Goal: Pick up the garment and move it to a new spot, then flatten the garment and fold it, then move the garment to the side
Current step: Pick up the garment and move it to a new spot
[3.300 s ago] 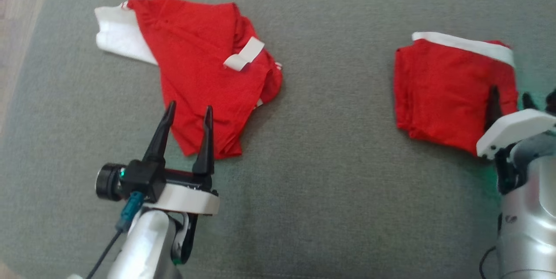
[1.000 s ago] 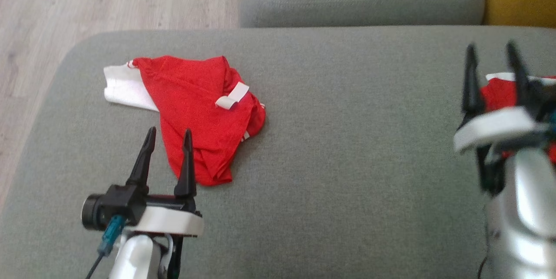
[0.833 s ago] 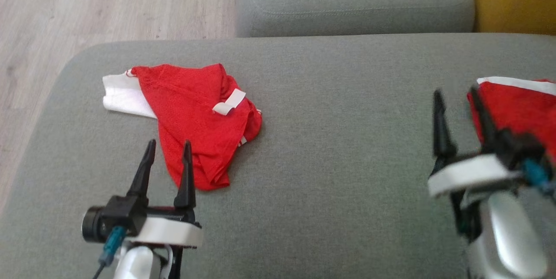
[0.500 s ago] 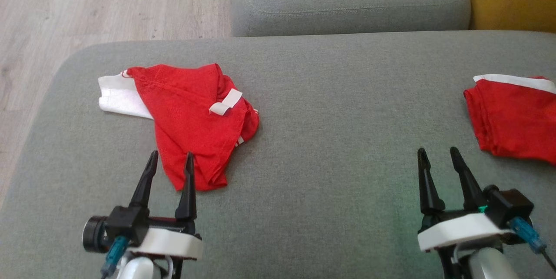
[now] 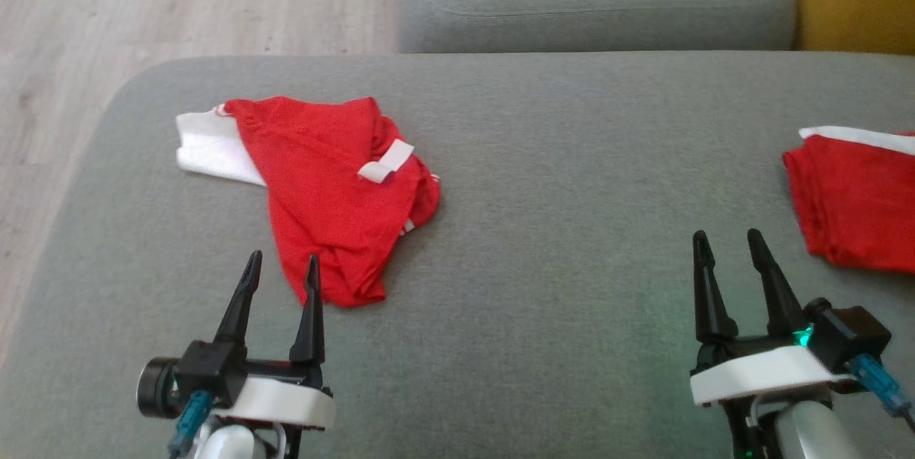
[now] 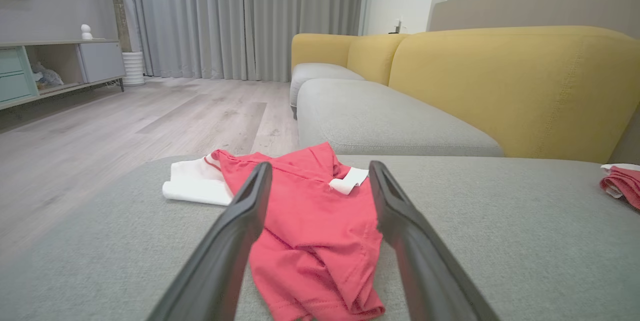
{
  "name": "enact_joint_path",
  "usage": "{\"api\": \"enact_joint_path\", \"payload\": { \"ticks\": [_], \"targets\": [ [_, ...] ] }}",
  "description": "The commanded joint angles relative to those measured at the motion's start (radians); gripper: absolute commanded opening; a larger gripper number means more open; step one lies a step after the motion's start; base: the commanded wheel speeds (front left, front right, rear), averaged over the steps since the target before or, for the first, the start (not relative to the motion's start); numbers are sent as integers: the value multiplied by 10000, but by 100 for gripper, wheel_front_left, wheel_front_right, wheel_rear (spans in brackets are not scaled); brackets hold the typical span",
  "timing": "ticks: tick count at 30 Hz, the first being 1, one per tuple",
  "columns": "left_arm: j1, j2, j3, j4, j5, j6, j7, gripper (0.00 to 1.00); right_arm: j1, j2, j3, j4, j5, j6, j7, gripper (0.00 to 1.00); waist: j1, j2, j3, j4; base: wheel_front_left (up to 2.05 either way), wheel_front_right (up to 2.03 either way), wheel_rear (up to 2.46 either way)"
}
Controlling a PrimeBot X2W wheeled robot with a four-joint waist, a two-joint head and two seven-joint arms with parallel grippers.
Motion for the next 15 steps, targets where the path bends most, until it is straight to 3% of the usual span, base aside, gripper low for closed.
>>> {"api": "enact_joint_path", "payload": {
  "ticks": [1, 15],
  "targets": [
    [-489, -2, 360, -305, 29, 39, -53, 100, -320, -15, 301, -396, 115, -7, -134, 100, -1, 0, -18, 171, 0, 0, 0],
    [-361, -12, 400, -178, 131, 78, -53, 100, -1, -15, 979, -376, 328, -7, -135, 100, -1, 0, -325, 2360, 0, 0, 0]
  ]
}}
